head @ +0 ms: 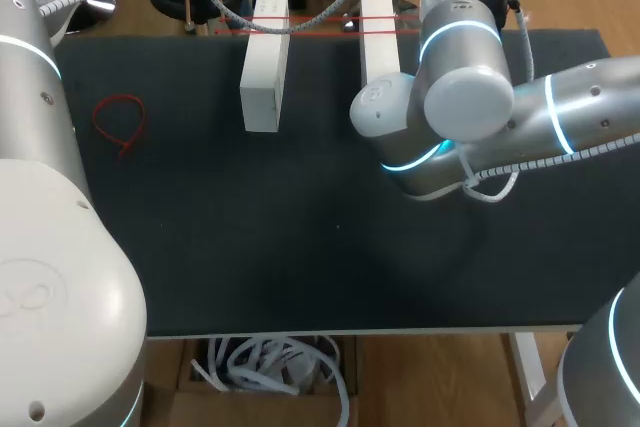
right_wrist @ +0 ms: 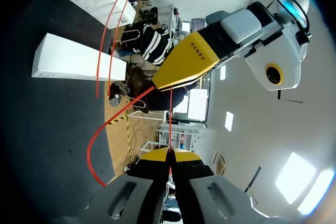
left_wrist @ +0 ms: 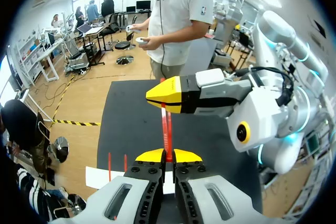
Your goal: Grab the tape and strap the tape.
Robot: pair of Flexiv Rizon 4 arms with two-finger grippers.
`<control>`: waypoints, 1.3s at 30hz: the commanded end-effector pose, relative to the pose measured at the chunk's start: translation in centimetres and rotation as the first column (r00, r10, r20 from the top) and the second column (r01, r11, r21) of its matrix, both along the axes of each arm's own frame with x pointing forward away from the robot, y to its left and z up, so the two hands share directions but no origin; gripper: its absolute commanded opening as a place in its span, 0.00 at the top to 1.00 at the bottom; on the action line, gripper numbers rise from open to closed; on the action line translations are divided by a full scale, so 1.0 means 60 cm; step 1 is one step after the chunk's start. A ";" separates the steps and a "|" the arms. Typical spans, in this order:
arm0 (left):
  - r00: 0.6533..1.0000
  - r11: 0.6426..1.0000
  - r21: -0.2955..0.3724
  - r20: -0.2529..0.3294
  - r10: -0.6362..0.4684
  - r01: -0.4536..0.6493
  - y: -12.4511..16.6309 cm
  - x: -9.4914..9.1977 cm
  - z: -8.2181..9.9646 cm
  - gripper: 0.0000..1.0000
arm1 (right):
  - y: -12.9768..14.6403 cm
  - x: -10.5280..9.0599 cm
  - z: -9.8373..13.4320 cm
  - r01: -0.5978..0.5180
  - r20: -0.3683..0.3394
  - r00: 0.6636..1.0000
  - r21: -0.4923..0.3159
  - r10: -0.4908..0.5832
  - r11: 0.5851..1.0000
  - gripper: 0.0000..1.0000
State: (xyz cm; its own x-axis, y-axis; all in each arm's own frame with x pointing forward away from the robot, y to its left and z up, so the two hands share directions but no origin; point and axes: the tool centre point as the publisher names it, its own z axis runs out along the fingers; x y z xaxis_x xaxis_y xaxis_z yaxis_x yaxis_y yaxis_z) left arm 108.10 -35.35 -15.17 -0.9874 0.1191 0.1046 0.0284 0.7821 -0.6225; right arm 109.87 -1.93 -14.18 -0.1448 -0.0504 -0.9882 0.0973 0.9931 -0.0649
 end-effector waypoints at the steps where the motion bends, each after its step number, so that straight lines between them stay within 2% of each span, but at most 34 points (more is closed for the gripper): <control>1: 1.000 1.000 0.004 -0.002 -0.001 0.001 0.000 0.001 0.001 1.00 | 0.002 -0.003 0.005 0.000 -0.011 1.000 -0.003 0.000 1.000 1.00; 39: 1.000 1.000 0.004 -0.002 -0.001 0.001 0.000 0.001 0.001 1.00 | 0.004 -0.003 0.002 -0.007 -0.027 1.000 -0.051 0.006 0.999 1.00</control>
State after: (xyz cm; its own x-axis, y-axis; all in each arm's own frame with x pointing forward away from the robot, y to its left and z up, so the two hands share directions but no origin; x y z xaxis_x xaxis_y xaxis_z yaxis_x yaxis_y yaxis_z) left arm 108.10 -35.35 -15.17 -0.9874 0.1190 0.1046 0.0283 0.7822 -0.6224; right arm 109.60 -1.62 -14.30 -0.1639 -0.0985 -0.9815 0.0895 0.9894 -0.1142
